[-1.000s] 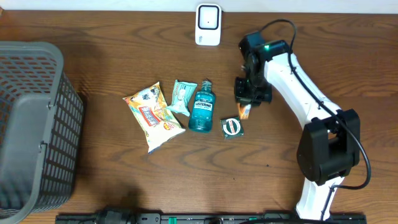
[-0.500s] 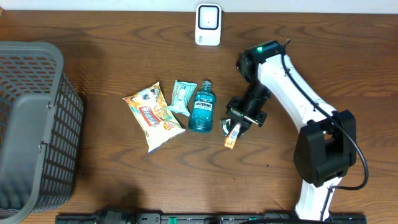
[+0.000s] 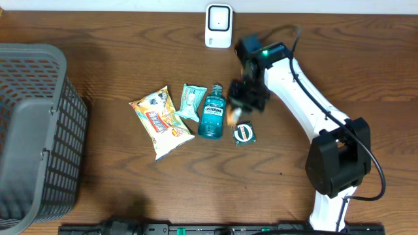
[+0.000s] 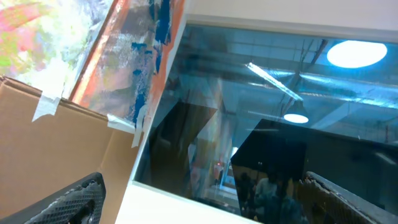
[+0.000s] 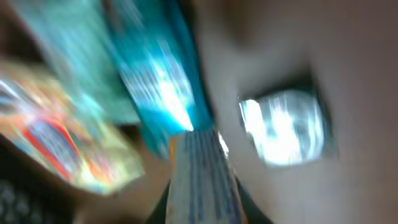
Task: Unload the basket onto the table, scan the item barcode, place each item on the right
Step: 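Lift the Kleenex pack and hold it in front of the scanner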
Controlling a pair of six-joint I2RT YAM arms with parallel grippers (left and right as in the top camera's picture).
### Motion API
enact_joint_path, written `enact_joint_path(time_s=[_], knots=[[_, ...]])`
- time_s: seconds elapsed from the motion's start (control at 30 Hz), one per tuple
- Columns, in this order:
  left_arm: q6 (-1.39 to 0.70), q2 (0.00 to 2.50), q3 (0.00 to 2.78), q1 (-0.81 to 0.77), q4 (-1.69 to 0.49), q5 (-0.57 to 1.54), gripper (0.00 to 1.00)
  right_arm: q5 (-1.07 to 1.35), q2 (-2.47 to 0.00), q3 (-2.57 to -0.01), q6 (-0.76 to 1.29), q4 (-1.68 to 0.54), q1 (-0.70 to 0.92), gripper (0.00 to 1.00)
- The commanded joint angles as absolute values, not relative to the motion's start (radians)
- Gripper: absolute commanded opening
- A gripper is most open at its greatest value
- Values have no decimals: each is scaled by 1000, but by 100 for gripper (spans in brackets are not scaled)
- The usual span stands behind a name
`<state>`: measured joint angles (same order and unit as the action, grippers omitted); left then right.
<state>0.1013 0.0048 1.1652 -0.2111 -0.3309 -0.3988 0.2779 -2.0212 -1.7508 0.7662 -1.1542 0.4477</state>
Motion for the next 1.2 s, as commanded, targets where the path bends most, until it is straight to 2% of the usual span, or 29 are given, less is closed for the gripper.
enact_joint_path(time_s=[0.0, 0.07, 0.23, 0.43, 0.67, 0.87, 1.17], knots=[[92, 4, 1144, -210, -313, -405, 98, -63, -2006, -1774, 747, -1010, 489, 2], [92, 4, 1128, -210, -300, -405, 98, -182, -2015, -1769, 728, -845, 520, 1], [92, 4, 1106, -210, -292, -405, 98, -234, -2038, -1769, 543, -600, 552, 1], [93, 4, 1088, -210, -280, -405, 98, -397, -2102, -1769, 494, -280, 541, 1], [93, 4, 1088, -210, -278, -406, 98, -413, -2270, -1770, 162, 158, 529, 1], [93, 4, 1077, -210, -278, -406, 98, -407, -2476, -1783, 126, 653, 483, 1], [93, 4, 1038, -210, -273, -406, 98, -305, -2630, -1942, 178, 688, 456, 1]])
